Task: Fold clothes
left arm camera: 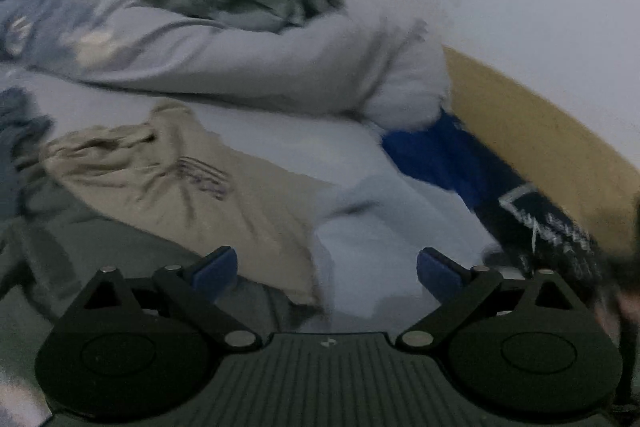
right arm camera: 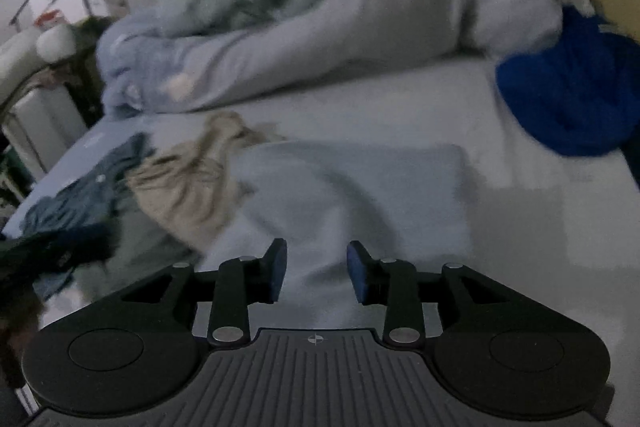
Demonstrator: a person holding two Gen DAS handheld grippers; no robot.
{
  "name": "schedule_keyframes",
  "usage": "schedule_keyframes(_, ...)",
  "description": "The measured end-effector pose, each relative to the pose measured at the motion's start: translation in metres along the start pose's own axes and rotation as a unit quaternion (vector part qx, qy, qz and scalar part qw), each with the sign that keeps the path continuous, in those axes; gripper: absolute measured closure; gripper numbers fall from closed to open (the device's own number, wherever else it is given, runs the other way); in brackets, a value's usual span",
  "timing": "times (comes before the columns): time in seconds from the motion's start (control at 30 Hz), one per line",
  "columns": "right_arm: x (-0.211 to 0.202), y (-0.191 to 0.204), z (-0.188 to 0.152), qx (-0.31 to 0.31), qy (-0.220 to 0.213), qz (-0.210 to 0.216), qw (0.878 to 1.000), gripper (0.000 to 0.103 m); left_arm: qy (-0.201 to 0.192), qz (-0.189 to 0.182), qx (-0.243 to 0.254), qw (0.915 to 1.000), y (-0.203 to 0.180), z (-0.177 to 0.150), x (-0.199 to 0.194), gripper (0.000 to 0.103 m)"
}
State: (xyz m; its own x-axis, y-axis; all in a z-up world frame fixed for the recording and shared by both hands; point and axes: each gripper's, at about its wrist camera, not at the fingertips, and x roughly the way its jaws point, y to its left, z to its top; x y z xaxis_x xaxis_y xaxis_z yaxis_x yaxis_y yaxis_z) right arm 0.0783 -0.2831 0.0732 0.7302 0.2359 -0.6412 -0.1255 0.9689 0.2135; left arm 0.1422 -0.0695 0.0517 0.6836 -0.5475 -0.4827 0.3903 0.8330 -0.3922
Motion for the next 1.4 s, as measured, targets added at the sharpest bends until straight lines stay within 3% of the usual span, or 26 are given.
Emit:
schedule_keyframes(0.07, 0.001, 0.036, -0.018, -0.015, 0.000, -0.011, 1.000, 0.055, -0.012, 0.015, -0.023, 0.9995, 0.010, -0.001, -0.004, 0.001)
schedule_keyframes(0.13, 0.007, 0.076, -0.041, -0.043, -0.002, -0.034, 0.998, 0.040, -0.017, 0.020, -0.041, 0.9988, 0.028, -0.007, -0.025, 0.001)
schedule_keyframes(0.2, 0.015, 0.110, -0.061, -0.071, -0.011, -0.065, 0.995, 0.033, -0.016, 0.023, -0.046, 0.9986, 0.034, -0.012, -0.037, 0.001)
schedule_keyframes(0.27, 0.026, 0.141, -0.083, -0.128, -0.026, -0.116, 0.985, 0.028, -0.013, 0.027, -0.046, 0.9985, 0.044, -0.016, -0.059, 0.001)
schedule_keyframes(0.3, 0.031, 0.156, -0.095, -0.160, -0.033, -0.143, 0.976, 0.025, -0.012, 0.028, -0.047, 0.9984, 0.047, -0.017, -0.063, 0.001)
schedule_keyframes(0.43, 0.067, 0.192, -0.141, -0.293, -0.041, -0.245, 0.923, 0.018, -0.013, 0.031, -0.068, 0.9971, 0.062, -0.027, -0.092, 0.001)
schedule_keyframes(0.57, 0.101, 0.201, -0.168, -0.376, -0.022, -0.308, 0.874, 0.012, -0.018, 0.022, -0.084, 0.9961, 0.070, -0.033, -0.109, 0.001)
schedule_keyframes(0.6, 0.104, 0.199, -0.168, -0.381, -0.017, -0.310, 0.871, 0.012, -0.018, 0.020, -0.086, 0.9959, 0.070, -0.033, -0.110, 0.001)
schedule_keyframes(0.7, 0.100, 0.186, -0.161, -0.374, -0.003, -0.290, 0.881, 0.021, -0.016, 0.015, -0.093, 0.9954, 0.072, -0.035, -0.115, 0.001)
schedule_keyframes(0.83, 0.075, 0.161, -0.141, -0.358, 0.027, -0.209, 0.910, 0.052, -0.021, 0.007, -0.096, 0.9952, 0.071, -0.035, -0.123, 0.001)
schedule_keyframes(0.93, 0.041, 0.138, -0.124, -0.341, 0.039, -0.158, 0.926, 0.066, -0.022, -0.002, -0.091, 0.9956, 0.067, -0.033, -0.127, 0.001)
schedule_keyframes(1.03, 0.002, 0.116, -0.112, -0.341, 0.044, -0.127, 0.930, 0.068, -0.022, -0.013, -0.084, 0.9962, 0.061, -0.032, -0.130, 0.001)
schedule_keyframes(1.17, -0.059, 0.078, -0.114, -0.375, 0.050, -0.085, 0.922, 0.068, -0.015, -0.046, -0.072, 0.9963, 0.044, -0.029, -0.129, 0.001)
schedule_keyframes(1.27, -0.102, 0.040, -0.121, -0.378, 0.076, -0.049, 0.921, 0.066, -0.009, -0.074, -0.036, 0.9966, 0.025, -0.030, -0.126, 0.001)
schedule_keyframes(1.4, -0.121, 0.007, -0.134, -0.347, 0.121, -0.034, 0.929, 0.058, 0.016, -0.098, 0.053, 0.9937, -0.007, -0.041, -0.105, 0.002)
